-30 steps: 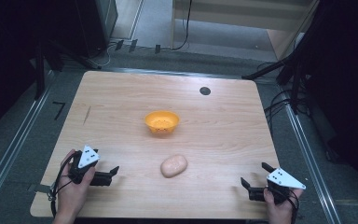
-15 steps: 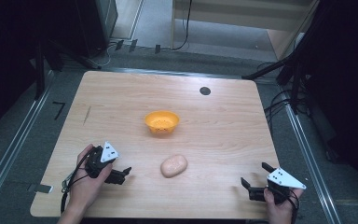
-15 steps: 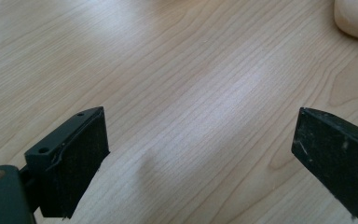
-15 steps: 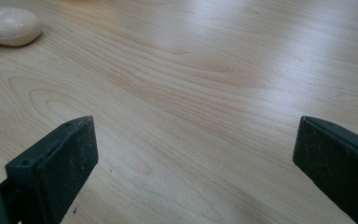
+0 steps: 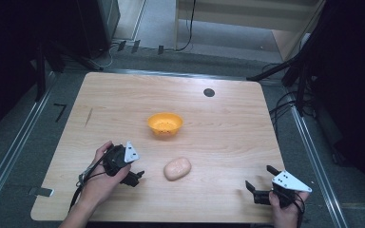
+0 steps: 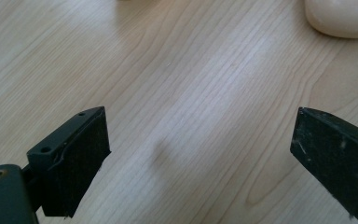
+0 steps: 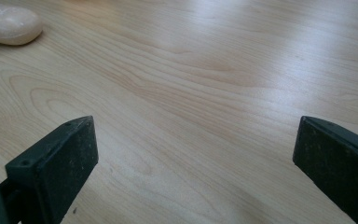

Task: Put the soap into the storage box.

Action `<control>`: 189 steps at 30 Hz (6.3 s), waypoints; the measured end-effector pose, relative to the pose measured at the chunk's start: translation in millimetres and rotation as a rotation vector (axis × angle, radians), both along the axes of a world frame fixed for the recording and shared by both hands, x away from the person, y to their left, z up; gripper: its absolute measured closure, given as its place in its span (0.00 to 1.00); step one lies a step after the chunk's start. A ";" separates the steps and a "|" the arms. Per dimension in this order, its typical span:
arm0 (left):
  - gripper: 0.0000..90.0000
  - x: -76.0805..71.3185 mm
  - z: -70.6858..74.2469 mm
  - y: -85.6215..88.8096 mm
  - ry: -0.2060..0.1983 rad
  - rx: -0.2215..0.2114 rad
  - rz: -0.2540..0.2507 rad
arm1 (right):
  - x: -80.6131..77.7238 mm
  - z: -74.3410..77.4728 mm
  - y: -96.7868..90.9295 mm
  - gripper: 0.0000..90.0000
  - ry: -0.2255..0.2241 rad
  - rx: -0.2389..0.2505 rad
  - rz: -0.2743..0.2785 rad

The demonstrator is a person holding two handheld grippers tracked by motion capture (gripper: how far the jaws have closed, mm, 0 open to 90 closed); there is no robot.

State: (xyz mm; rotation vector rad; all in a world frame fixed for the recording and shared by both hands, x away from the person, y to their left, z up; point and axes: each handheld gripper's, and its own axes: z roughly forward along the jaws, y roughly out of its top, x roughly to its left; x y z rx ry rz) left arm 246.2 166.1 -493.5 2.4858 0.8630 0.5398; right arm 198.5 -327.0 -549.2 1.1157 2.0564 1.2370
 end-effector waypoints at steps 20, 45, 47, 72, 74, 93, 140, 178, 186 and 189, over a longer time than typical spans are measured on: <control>0.05 12.2 1.0 -37.4 0.121 -0.040 -0.089 | 0.0 0.0 -0.3 0.00 -0.002 0.002 0.002; 0.10 21.1 -7.4 -82.1 0.187 -0.004 -0.126 | 0.1 -0.1 1.0 0.00 0.001 -0.006 0.002; 0.10 21.6 -8.1 -84.4 0.200 -0.010 -0.130 | 0.1 -0.1 1.1 0.00 0.002 -0.008 0.001; 0.22 29.2 -14.5 -115.3 0.250 0.026 -0.184 | 0.2 -0.1 1.6 0.00 0.003 -0.013 0.005; 0.24 29.2 -14.8 -117.2 0.252 0.025 -0.185 | 0.2 -0.1 1.5 0.00 0.002 -0.014 0.006; 0.25 37.9 -13.6 -130.6 0.287 0.034 -0.179 | 0.1 -0.1 1.5 0.00 0.001 -0.013 0.006; 0.37 59.4 18.2 -82.1 0.199 0.126 -0.261 | 0.2 -0.1 2.0 0.00 0.002 -0.017 0.005; 0.37 108.6 60.4 -61.2 0.157 0.146 -0.464 | 0.4 -0.2 2.6 0.00 0.007 -0.020 0.001; 0.37 118.8 71.9 -61.8 0.144 0.132 -0.475 | 0.3 -0.2 2.5 0.00 0.008 -0.019 0.002; 0.37 125.8 75.0 -64.0 0.146 0.141 -0.481 | 0.3 -0.1 2.6 0.00 0.006 -0.023 0.006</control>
